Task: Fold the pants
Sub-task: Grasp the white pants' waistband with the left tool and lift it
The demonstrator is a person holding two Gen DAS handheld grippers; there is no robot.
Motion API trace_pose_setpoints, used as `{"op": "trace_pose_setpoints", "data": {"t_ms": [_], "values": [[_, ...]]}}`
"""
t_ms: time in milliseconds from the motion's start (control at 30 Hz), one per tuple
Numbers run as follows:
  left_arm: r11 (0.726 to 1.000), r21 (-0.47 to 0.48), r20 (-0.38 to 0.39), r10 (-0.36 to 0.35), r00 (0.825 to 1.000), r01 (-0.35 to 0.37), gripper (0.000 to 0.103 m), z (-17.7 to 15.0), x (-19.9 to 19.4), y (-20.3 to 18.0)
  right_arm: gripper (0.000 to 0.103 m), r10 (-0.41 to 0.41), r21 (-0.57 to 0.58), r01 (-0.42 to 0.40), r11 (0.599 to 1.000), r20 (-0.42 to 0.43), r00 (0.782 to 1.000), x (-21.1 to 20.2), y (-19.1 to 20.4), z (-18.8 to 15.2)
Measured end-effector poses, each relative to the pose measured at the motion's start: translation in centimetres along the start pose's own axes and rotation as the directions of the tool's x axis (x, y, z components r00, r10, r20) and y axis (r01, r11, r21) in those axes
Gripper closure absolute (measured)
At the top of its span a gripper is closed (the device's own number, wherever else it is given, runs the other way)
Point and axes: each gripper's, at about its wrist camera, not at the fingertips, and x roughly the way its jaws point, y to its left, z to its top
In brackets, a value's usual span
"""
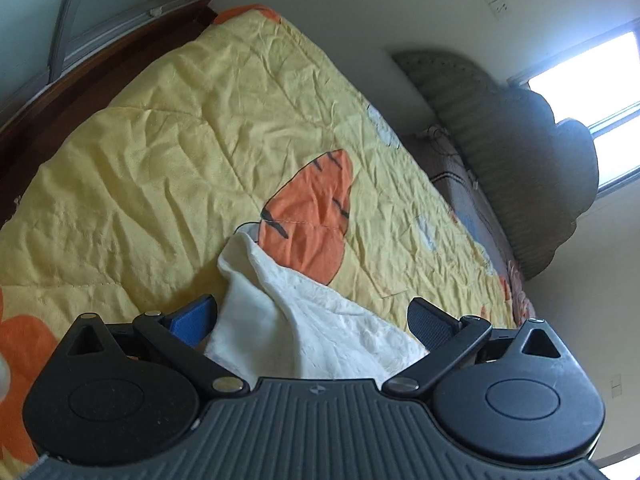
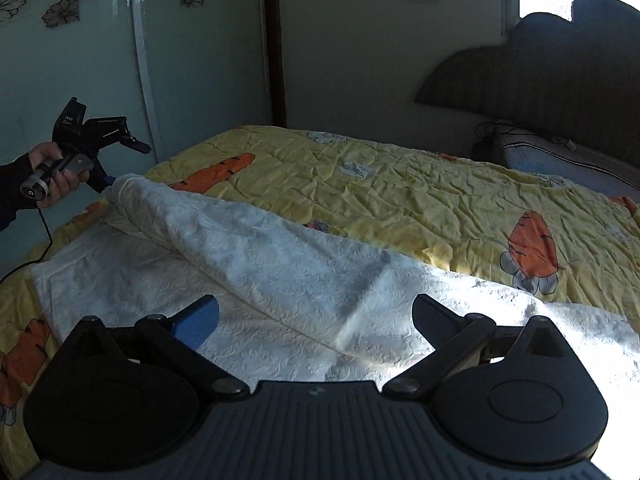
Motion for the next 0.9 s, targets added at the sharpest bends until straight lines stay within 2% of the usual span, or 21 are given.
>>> {"op": "trace_pose_setpoints", "data": {"t_ms": [33, 100, 167, 233, 300, 367, 400, 467, 500, 567, 633, 667, 700, 733, 800, 900], "values": [[1.0, 0.013, -0.026, 0.028, 0.999, -0.028, 0.002, 0.4, 0.4, 0.3, 0.0, 0.007, -0.014, -0.007, 1.0, -0.002, 1.0, 0.6, 0.0, 0.5], [0.996, 0.037, -0.025, 0.076, 0.997, -0.075, 0.001, 1.0, 0.6, 0.6, 0.0, 0.014, -0.035, -0.014, 0.999, -0.006, 1.0, 1.2, 0.4, 0.8], [0.997, 0.039, -0.05, 0.064, 0.997, -0.062, 0.001, 1.2, 0.9, 1.0, 0.0, 0.03, -0.058, -0.031, 0.998, -0.005, 1.0, 1.7, 0.8, 1.0], [0.998, 0.052, -0.109, 0.051, 0.993, -0.046, 0.002, 1.1, 1.9, 1.1, 0.0, 0.037, -0.065, -0.037, 0.997, -0.003, 0.999, 2.2, 0.9, 1.0], [0.996, 0.069, -0.124, 0.064, 0.99, -0.056, 0.009, 1.1, 2.9, 0.8, 0.0, 0.04, -0.055, -0.041, 0.998, -0.009, 0.999, 2.8, 0.9, 1.2], [0.994, 0.085, -0.15, 0.082, 0.985, -0.07, 0.03, 1.3, 4.1, 0.4, 0.0, 0.053, -0.047, -0.054, 0.997, -0.011, 0.999, 3.4, 1.0, 1.5], [0.992, 0.103, -0.143, 0.09, 0.986, -0.076, 0.033, 1.4, 4.3, 0.1, 0.0, 0.057, -0.051, -0.057, 0.997, -0.009, 0.998, 3.5, 1.1, 1.6], [0.985, 0.138, -0.148, 0.121, 0.982, -0.101, 0.064, 1.8, 4.9, -0.4, 0.0, 0.053, -0.077, -0.053, 0.996, -0.001, 0.999, 3.6, 1.5, 1.8], [0.98, 0.153, -0.137, 0.149, 0.979, -0.128, 0.071, 1.9, 5.1, -0.7, 0.0, 0.05, -0.09, -0.049, 0.995, 0.009, 0.999, 3.6, 1.6, 1.8], [0.968, 0.213, -0.094, 0.158, 0.983, -0.135, 0.086, 1.8, 5.0, -1.4, 0.0, 0.038, -0.112, -0.032, 0.993, 0.046, 0.998, 3.6, 1.7, 1.8], [0.942, 0.3, -0.032, 0.166, 0.986, -0.149, 0.092, 1.3, 4.4, -2.5, 0.0, 0.044, -0.144, -0.023, 0.989, 0.143, 0.989, 3.5, 1.4, 1.7], [0.927, 0.342, 0.007, 0.163, 0.987, -0.156, 0.092, 0.9, 4.0, -3.1, 0.0, 0.076, -0.16, -0.045, 0.986, 0.188, 0.979, 3.5, 1.0, 1.7], [0.91, 0.383, 0.046, 0.155, 0.987, -0.161, 0.093, 0.5, 3.4, -3.7, 0.0, 0.112, -0.172, -0.076, 0.982, 0.212, 0.971, 3.7, 0.6, 1.8], [0.893, 0.42, 0.085, 0.139, 0.987, -0.162, 0.093, 0.1, 2.8, -4.3, 0.0, 0.154, -0.183, -0.118, 0.976, 0.2, 0.968, 4.3, -0.1, 2.4], [0.847, 0.507, 0.167, 0.082, 0.983, -0.156, 0.094, -1.2, 1.0, -5.9, 0.0, 0.196, -0.166, -0.181, 0.969, 0.075, 0.978, 6.7, -1.3, 4.0], [0.774, 0.622, 0.255, -0.063, 0.965, -0.114, 0.094, -4.0, -2.5, -8.1, 0.0, 0.245, -0.118, -0.253, 0.96, -0.08, 0.966, 10.7, -3.2, 6.4]]}}
